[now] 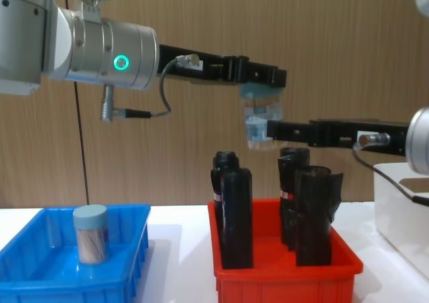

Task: Pick the cotton swabs from the blue box and place them into the white box.

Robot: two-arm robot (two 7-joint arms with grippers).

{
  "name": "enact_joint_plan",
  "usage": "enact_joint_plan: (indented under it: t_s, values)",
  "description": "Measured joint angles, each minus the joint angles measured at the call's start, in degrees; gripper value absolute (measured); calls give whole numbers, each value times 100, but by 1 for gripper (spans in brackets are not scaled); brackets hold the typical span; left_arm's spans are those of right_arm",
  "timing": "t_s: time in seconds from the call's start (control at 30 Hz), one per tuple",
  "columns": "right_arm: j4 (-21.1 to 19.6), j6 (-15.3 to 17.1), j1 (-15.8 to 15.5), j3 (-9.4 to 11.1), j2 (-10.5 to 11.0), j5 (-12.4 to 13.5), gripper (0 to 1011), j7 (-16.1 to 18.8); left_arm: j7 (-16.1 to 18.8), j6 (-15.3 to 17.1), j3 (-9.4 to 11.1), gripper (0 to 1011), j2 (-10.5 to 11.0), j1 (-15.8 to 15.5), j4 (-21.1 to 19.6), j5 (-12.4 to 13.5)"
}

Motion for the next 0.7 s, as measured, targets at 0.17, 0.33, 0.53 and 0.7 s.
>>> enact_joint_plan:
  t_s: [0.17,0.33,0.53,0.7]
  values:
    - [96,-35,65,-30,-49,-48,1001,17,0,0,0,651,0,0,0,0]
    - [193,-70,134,-61,-94,-98,1002,48,0,0,0,651,0,0,0,0]
    - [272,-96,199,-93,-137,-157,1002,92,0,0,0,652,0,0,0,0]
    - [332,-108,249,-121,-170,-209,1001,127,0,0,0,651,0,0,0,0]
